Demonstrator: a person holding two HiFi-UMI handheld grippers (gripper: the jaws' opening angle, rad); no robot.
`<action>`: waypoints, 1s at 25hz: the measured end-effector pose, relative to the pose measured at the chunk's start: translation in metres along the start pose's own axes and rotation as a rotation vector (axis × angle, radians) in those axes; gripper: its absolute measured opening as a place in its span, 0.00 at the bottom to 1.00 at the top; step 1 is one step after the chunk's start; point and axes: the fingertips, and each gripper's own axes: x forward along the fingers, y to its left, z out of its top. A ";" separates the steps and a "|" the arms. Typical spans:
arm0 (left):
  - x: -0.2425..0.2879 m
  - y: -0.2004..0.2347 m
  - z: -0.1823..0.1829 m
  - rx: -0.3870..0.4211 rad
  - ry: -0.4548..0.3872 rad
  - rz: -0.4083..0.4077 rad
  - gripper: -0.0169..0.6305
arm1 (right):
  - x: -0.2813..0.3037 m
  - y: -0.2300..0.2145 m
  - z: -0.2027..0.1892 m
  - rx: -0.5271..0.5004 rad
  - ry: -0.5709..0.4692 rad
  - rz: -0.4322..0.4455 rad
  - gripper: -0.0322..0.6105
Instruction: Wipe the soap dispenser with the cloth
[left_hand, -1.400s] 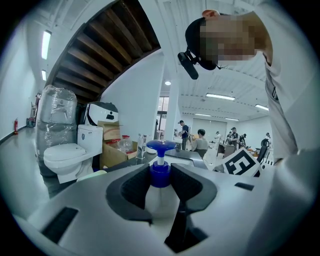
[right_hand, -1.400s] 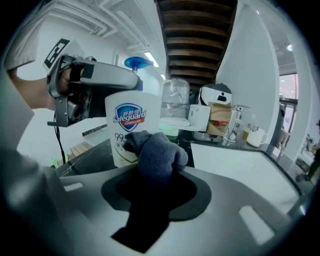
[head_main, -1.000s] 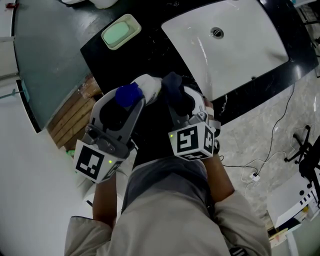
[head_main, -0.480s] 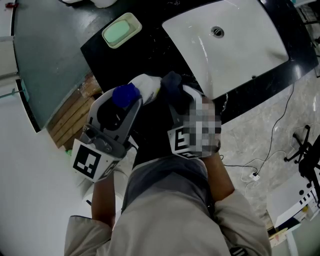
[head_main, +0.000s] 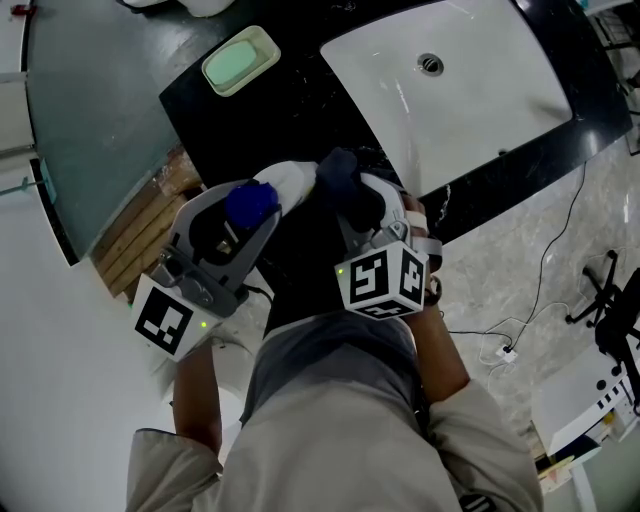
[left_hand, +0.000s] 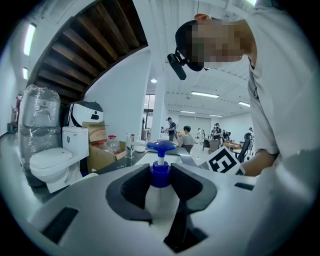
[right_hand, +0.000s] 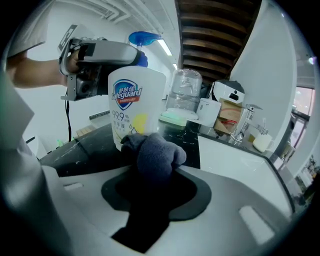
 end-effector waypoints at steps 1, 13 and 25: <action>0.000 -0.002 -0.001 0.007 0.002 -0.017 0.23 | -0.001 0.001 0.000 -0.002 -0.001 0.006 0.24; -0.006 -0.018 -0.004 0.054 0.001 -0.150 0.23 | -0.009 0.007 0.002 0.021 -0.023 0.093 0.24; -0.008 -0.020 -0.004 0.042 -0.025 -0.172 0.23 | -0.016 0.001 0.014 0.048 -0.051 0.124 0.24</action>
